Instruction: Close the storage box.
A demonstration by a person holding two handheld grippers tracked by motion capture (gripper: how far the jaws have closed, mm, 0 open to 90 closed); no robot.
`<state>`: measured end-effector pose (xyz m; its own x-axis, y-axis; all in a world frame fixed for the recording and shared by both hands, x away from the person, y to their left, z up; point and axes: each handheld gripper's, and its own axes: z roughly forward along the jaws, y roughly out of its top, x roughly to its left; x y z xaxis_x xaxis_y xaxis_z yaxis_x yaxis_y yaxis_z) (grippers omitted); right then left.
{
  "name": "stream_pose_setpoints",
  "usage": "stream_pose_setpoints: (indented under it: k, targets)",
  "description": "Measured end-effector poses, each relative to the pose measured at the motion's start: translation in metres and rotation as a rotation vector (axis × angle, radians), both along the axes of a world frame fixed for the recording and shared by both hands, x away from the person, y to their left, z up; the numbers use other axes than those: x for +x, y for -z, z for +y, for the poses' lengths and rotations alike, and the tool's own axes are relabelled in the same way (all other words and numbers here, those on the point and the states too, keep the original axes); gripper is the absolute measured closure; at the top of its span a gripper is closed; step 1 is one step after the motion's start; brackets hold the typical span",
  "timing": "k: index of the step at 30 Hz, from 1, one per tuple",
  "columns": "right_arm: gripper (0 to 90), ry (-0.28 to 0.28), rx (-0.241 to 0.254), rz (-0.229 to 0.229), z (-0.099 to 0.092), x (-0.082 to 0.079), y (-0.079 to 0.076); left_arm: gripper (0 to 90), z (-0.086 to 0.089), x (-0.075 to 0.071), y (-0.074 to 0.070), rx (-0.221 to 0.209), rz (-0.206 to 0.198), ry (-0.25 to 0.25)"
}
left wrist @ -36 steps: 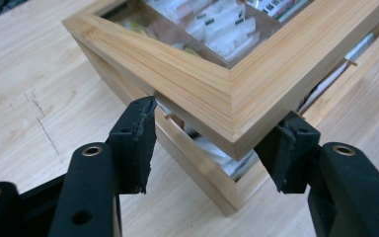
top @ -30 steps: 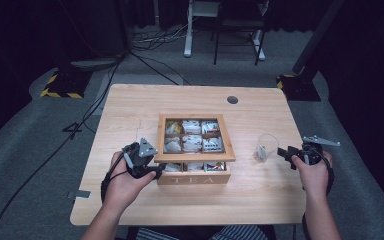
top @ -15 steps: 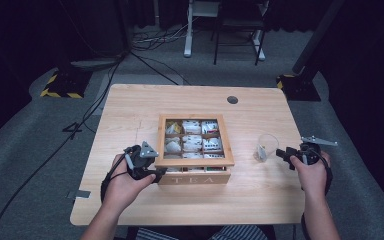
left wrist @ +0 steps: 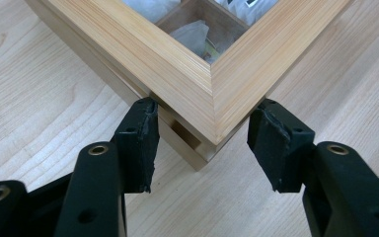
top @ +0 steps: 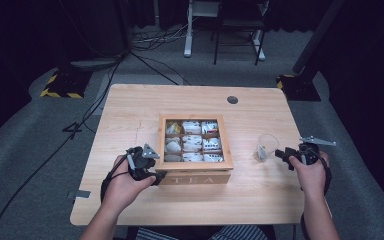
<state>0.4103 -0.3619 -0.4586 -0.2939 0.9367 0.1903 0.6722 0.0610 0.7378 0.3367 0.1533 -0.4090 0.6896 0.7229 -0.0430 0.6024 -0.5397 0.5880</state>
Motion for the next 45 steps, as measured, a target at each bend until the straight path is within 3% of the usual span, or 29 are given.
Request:
stream_pose_setpoints:
  k: [12, 22, 26, 31, 36, 41, 45]
  targets:
    - [46.1, -0.01, -0.006, 0.016, 0.001, 0.001, 0.003, 46.3, -0.003, 0.002, 0.003, 0.059, 0.029, 0.018]
    - [46.0, -0.008, -0.007, 0.018, 0.002, 0.001, 0.003, 45.9, -0.004, 0.003, 0.008, 0.071, 0.054, 0.024]
    - [45.8, -0.011, -0.008, 0.02, 0.002, 0.002, 0.004, 39.4, -0.003, 0.003, 0.009, 0.062, 0.049, 0.014]
    - [43.6, -0.011, -0.015, 0.015, 0.002, 0.003, 0.005, 35.4, 0.002, 0.0, -0.001, 0.003, 0.012, 0.0]
    - [42.3, -0.012, -0.022, 0.012, 0.002, 0.003, 0.006, 31.3, 0.013, -0.001, -0.013, -0.076, -0.076, -0.013]
    - [40.8, -0.017, -0.028, 0.008, 0.003, 0.003, 0.008, 28.1, 0.027, 0.002, -0.024, -0.129, -0.195, -0.04]
    - [37.8, -0.023, -0.046, 0.005, 0.003, 0.005, 0.012, 25.9, 0.043, 0.004, -0.03, -0.168, -0.232, -0.085]
